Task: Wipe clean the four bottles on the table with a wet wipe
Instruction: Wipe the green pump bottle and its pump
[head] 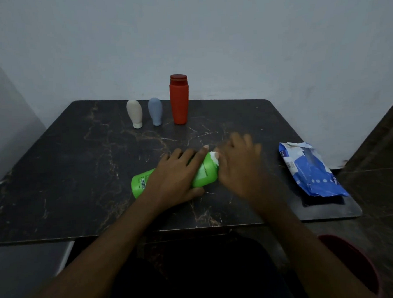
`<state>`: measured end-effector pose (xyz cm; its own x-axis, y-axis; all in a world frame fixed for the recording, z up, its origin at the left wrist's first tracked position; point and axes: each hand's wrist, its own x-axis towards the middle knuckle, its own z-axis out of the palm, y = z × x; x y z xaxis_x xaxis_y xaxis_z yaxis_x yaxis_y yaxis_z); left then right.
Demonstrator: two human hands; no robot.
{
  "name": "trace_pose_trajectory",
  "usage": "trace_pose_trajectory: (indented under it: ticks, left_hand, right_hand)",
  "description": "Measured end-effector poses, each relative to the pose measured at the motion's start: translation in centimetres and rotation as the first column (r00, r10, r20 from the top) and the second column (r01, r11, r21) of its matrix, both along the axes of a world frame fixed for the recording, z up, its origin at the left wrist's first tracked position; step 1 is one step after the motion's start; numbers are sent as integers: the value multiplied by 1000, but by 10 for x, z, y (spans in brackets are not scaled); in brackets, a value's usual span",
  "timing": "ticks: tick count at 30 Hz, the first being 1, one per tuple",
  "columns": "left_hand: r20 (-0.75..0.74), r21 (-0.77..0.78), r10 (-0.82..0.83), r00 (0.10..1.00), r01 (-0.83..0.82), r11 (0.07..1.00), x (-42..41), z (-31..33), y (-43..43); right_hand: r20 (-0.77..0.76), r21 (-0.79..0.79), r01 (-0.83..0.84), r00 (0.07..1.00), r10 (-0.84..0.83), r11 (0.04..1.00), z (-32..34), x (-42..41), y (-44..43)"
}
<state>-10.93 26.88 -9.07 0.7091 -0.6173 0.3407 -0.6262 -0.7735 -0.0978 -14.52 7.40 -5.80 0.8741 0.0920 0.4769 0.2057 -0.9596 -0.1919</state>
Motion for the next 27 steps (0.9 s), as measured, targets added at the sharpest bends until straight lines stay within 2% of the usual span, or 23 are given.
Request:
trace_pose_trajectory:
  ticks: [2, 3, 5, 8, 10, 11, 13, 16, 17, 19, 22, 27]
  left_hand:
    - [13, -12, -19, 1000, 19, 1000, -2, 2, 3]
    - [22, -31, -25, 999, 25, 999, -3, 3, 4]
    - [23, -80, -33, 999, 35, 996, -4, 5, 7]
    - [23, -144, -60, 998, 63, 988, -5, 8, 12]
    - [28, -180, -76, 997, 80, 980, -5, 9, 15]
    - [28, -199, -78, 997, 82, 977, -5, 9, 16]
    - [13, -243, -73, 997, 74, 967, -2, 11, 17]
    - [-9, -281, -57, 998, 53, 958, 1, 14, 18]
    - [-8, -286, -51, 999, 47, 957, 1, 14, 19]
    - [-8, -290, -49, 999, 45, 956, 1, 15, 20]
    - [-1, -280, -43, 999, 41, 959, 1, 14, 18]
    - [9, -272, -61, 998, 62, 960, 1, 12, 13]
  right_hand:
    - [-225, 179, -106, 963, 146, 978, 27, 21, -16]
    - [-338, 313, -166, 900, 274, 935, 37, 33, -24]
    - [-442, 556, -219, 739, 509, 802, 44, 54, -38]
    - [-403, 862, -38, 552, 730, 505, 24, 72, -47]
    - [-322, 943, 87, 476, 819, 321, 9, 75, -49]
    - [-269, 963, 111, 468, 842, 246, 1, 74, -48]
    - [-151, 987, 119, 522, 840, 103, -9, 67, -41]
    - [45, 985, 94, 666, 745, -143, -22, 49, -21]
    - [88, 979, 70, 709, 700, -193, -26, 41, -16]
    - [121, 971, 42, 763, 634, -236, -31, 26, -11]
    - [117, 959, 68, 786, 607, -273, -30, 14, -14]
    - [118, 910, 110, 855, 505, -399, -22, 13, 1]
